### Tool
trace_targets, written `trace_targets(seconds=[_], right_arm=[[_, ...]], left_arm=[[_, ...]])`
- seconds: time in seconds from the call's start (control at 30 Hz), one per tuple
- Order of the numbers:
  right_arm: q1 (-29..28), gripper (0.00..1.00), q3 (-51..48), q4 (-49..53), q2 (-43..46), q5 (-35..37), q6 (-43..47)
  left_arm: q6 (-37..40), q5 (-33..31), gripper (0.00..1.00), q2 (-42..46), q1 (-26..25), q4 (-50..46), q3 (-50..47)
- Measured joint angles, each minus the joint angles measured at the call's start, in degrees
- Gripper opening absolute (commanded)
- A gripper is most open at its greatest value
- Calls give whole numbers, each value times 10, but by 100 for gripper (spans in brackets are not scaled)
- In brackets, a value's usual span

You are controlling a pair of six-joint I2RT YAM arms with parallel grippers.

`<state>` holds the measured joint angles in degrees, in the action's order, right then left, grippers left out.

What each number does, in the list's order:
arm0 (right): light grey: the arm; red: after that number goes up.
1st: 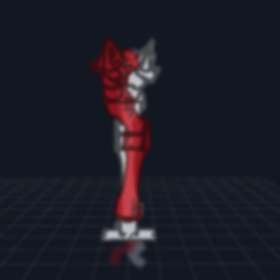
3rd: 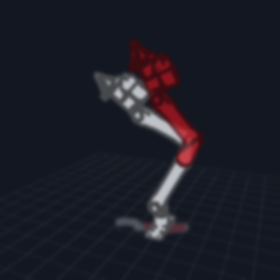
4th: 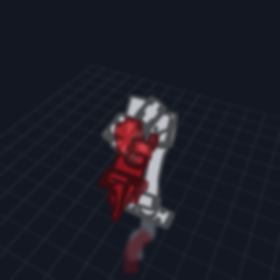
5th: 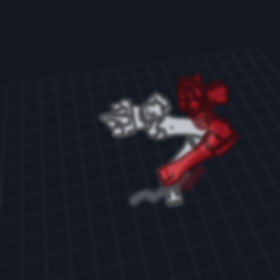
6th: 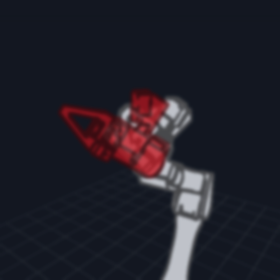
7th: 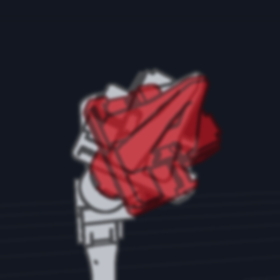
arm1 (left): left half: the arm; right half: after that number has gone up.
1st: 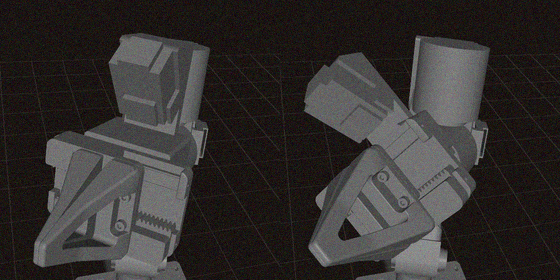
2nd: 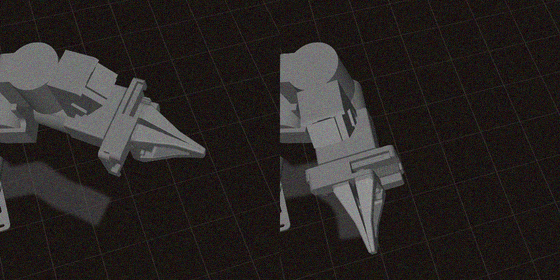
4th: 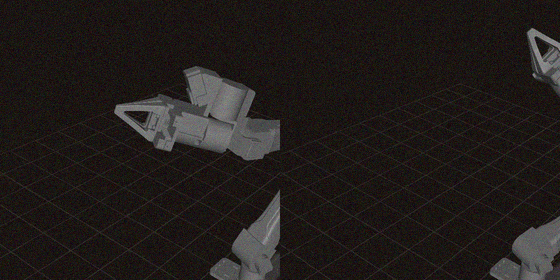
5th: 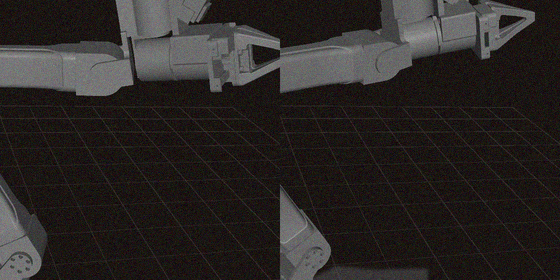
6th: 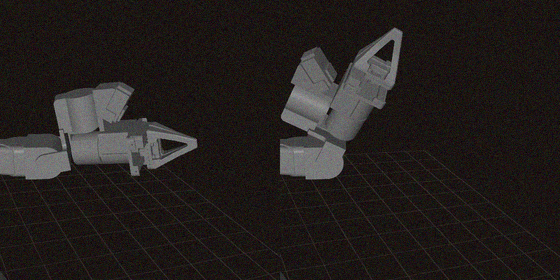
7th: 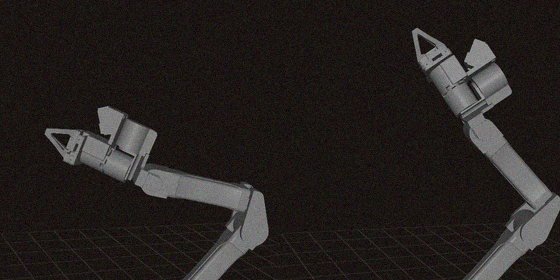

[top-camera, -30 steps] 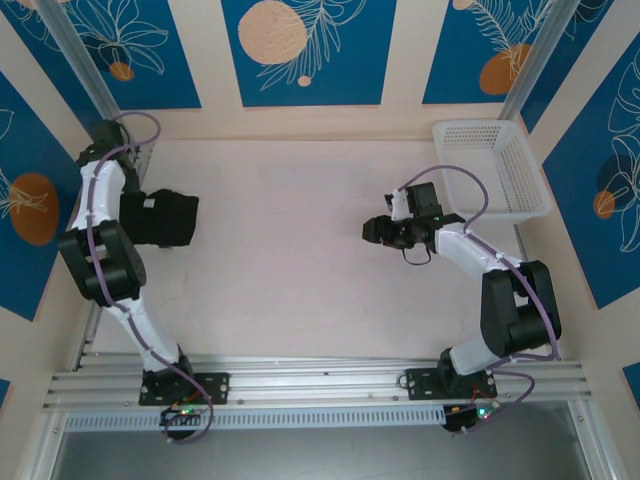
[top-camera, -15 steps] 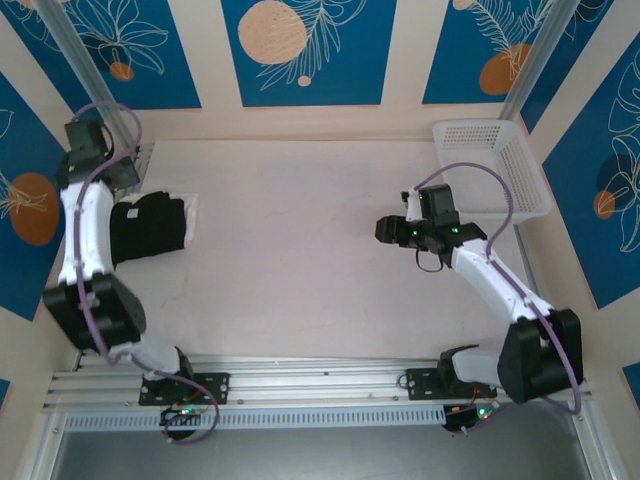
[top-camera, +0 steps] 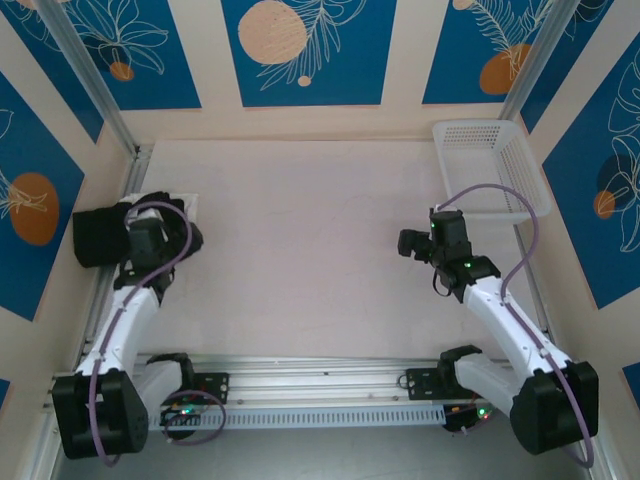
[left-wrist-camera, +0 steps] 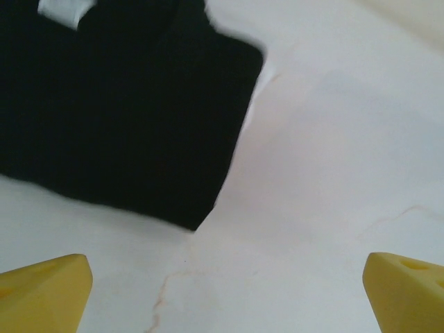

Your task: Fold the inside-out t-shirt

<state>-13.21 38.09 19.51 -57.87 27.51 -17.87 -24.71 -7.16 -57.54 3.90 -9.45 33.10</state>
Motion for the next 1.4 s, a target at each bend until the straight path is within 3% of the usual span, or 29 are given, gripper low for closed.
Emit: trace_targets(seconds=[0.17, 0.27, 0.57, 0.87, 1.07, 1.17, 1.4], right_arm=[[10, 99, -73, -136, -48, 50, 59], [25, 99, -126, -244, -74, 46, 89], [67, 99, -192, -472, -127, -28, 140], [112, 99, -186, -565, -177, -112, 136], [130, 99, -198, -679, -251, -165, 117], [130, 99, -180, -661, -294, -169, 111], [127, 99, -156, -658, -297, -183, 111]], left_arm=[[56, -120, 100, -25, -58, 103, -64], [93, -158, 100, -68, -68, 210, -98], [195, -124, 100, -253, -74, 564, -181], [238, -79, 100, -299, -83, 645, -147], [244, -71, 100, -314, -86, 639, -142], [248, -69, 100, -314, -86, 639, -139], [249, -68, 100, -314, -86, 639, -139]])
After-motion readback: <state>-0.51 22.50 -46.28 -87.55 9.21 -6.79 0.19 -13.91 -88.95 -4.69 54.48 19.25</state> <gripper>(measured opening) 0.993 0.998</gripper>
